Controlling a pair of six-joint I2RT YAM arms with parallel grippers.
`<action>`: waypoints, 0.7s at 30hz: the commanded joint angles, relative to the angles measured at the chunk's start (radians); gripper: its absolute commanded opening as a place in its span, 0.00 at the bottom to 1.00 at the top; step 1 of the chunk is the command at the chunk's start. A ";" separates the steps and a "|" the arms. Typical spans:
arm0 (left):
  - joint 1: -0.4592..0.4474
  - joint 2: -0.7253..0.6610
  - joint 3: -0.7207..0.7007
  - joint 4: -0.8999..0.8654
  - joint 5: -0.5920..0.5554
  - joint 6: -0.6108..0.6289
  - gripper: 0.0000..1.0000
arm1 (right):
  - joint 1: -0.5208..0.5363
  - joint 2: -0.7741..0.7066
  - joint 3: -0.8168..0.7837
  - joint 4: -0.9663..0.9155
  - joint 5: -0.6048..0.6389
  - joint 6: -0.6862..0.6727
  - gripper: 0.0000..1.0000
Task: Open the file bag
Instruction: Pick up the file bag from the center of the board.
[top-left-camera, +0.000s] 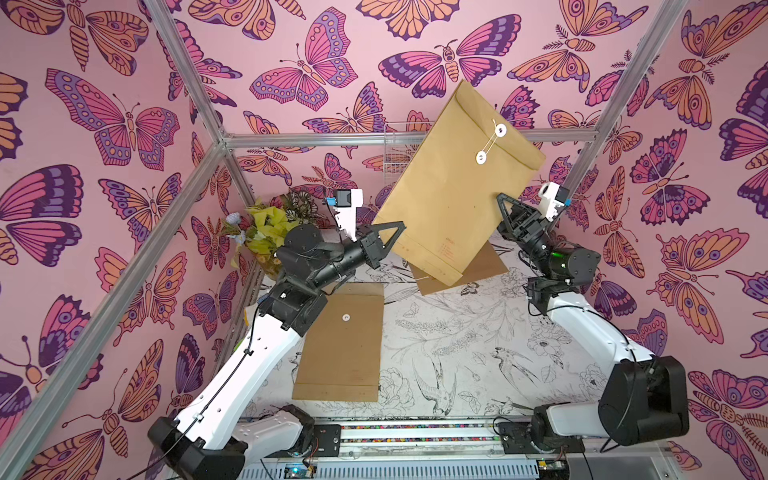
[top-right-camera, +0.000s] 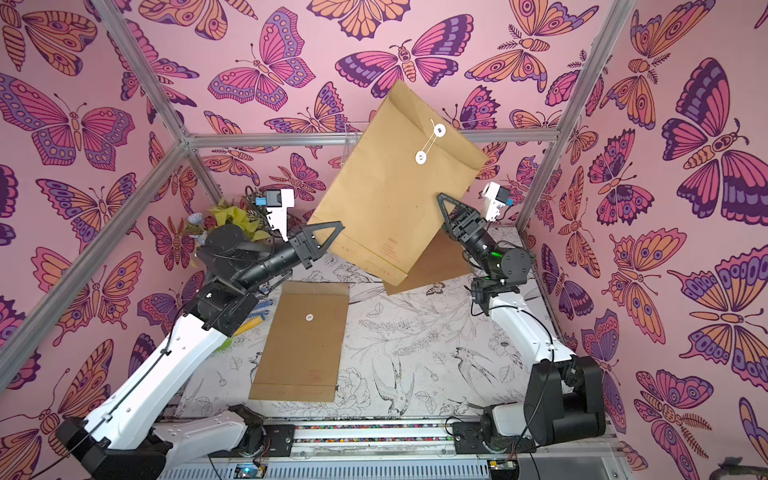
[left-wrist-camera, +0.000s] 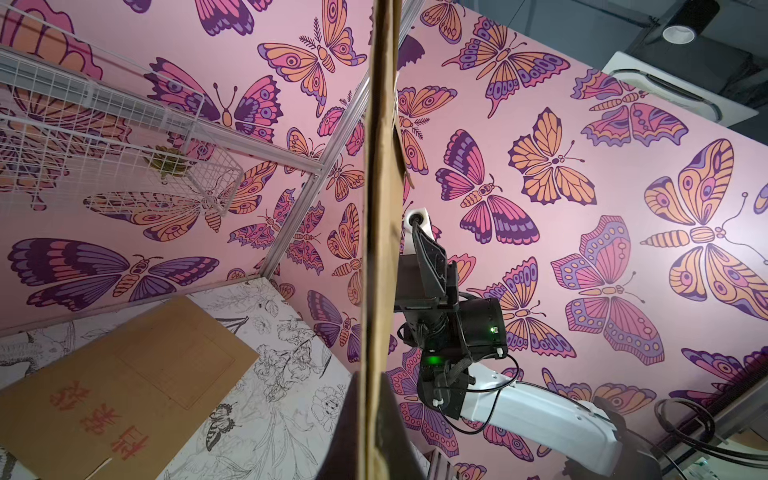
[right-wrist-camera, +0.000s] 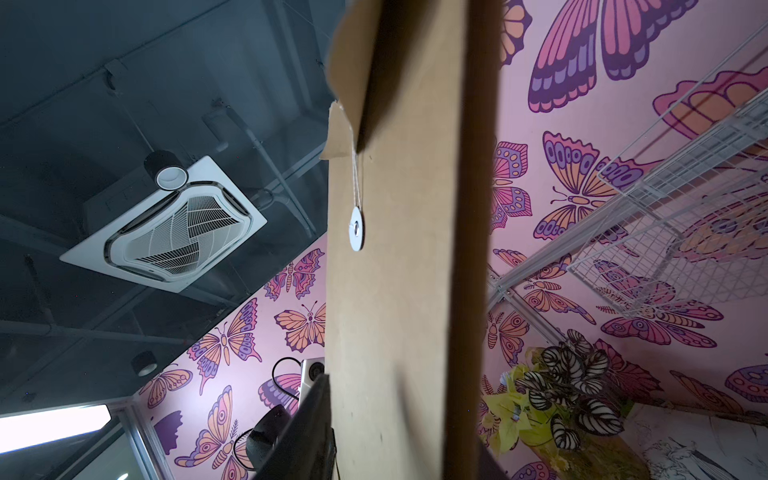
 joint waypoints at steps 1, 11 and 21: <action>0.016 -0.004 -0.006 0.032 0.019 -0.026 0.02 | 0.005 -0.004 0.027 0.058 0.014 -0.001 0.30; 0.070 -0.011 0.011 -0.147 -0.040 0.034 0.44 | 0.004 -0.011 0.024 0.006 -0.019 -0.069 0.00; 0.157 -0.034 0.056 -0.437 -0.147 0.216 0.73 | -0.004 -0.216 0.131 -0.793 -0.143 -0.665 0.00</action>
